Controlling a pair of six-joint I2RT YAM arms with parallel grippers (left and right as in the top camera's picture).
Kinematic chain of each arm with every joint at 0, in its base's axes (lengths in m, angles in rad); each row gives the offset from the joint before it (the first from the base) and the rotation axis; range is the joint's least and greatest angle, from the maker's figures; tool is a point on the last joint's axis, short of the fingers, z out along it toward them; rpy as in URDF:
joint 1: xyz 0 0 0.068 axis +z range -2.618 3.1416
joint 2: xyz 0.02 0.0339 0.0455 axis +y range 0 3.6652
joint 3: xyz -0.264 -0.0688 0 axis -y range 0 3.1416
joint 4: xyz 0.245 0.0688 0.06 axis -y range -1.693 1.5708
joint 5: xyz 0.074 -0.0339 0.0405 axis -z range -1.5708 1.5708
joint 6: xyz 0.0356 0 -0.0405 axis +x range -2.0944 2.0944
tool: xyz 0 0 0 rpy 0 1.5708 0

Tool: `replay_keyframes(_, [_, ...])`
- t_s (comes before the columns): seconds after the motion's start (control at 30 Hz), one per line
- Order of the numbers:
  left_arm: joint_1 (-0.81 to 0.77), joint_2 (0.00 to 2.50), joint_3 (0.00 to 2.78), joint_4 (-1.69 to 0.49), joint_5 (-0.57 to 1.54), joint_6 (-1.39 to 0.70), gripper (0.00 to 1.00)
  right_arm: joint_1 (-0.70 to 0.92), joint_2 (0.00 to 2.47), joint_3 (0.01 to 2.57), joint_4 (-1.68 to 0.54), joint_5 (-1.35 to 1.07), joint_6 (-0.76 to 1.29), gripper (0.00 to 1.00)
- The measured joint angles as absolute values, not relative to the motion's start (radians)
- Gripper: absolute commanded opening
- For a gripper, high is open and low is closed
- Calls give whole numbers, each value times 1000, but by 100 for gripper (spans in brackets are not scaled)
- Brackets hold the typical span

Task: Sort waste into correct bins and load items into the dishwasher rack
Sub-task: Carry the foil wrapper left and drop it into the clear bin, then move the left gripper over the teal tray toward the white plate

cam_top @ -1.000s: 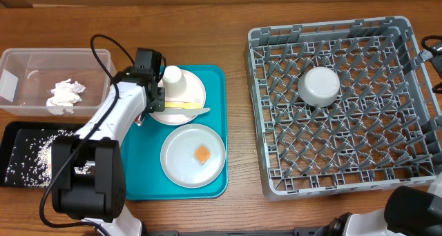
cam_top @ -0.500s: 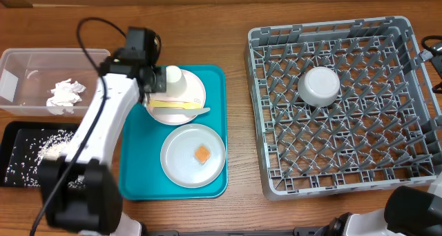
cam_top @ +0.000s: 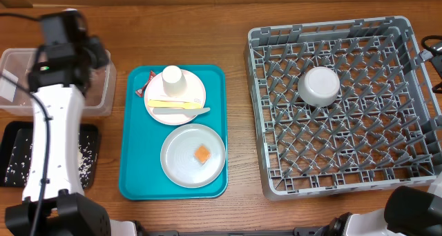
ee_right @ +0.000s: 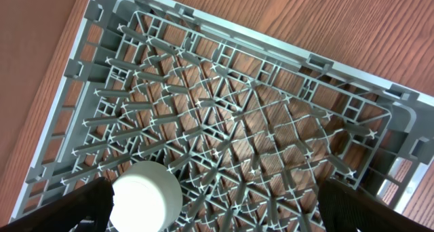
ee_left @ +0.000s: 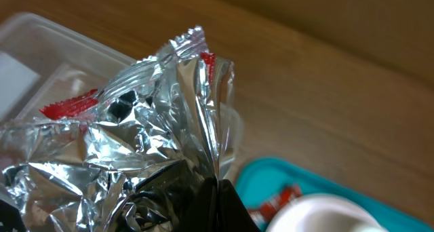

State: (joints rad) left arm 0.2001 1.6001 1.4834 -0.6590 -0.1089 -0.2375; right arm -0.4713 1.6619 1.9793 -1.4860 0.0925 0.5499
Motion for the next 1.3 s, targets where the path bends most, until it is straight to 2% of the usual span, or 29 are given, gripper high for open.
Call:
replay_keyframes(0.07, [250, 1615, 1483, -614, -109, -242, 6, -471, 1662, 1979, -1486, 92, 550, 100])
replay_keyframes(0.1, [271, 1625, 1483, -589, -109, -246, 10, -471, 1662, 1979, -1485, 92, 550, 100])
replay_keyframes(0.13, [286, 1637, 1483, -575, -108, -249, 18, -471, 1662, 1979, -1485, 92, 550, 100])
replay_keyframes(0.17, [300, 1654, 1483, -563, -109, -257, 34, -471, 1662, 1979, -1485, 93, 550, 100])
replay_keyframes(0.2, [311, 1672, 1483, -554, -108, -258, 60, -471, 1662, 1979, -1485, 92, 550, 100])
replay_keyframes(0.23, [318, 1691, 1483, -543, -108, -262, 78, -471, 1662, 1979, -1485, 92, 550, 100])
replay_keyframes(0.27, [326, 1717, 1483, -527, -107, -262, 88, -471, 1662, 1979, -1485, 93, 550, 100])
replay_keyframes(0.33, [342, 1764, 1483, -511, -107, -276, 100, -471, 1662, 1979, -1485, 92, 550, 100])
replay_keyframes(0.6, [403, 1808, 1480, -521, -4, -316, 100, -471, 1662, 1979, -1485, 93, 550, 100])
replay_keyframes(0.77, [394, 1747, 1489, -580, 193, -276, 100, -471, 1662, 1979, -1485, 93, 550, 100])
replay_keyframes(0.93, [265, 1671, 1520, -581, 296, -157, 100, -471, 1662, 1979, -1486, 92, 550, 100])
replay_keyframes(1.17, [-7, 1698, 1530, -612, 191, -47, 100, -471, 1662, 1979, -1486, 92, 550, 100])
replay_keyframes(1.3, [-36, 1745, 1530, -673, 143, -41, 100, -471, 1662, 1979, -1486, 92, 550, 100])
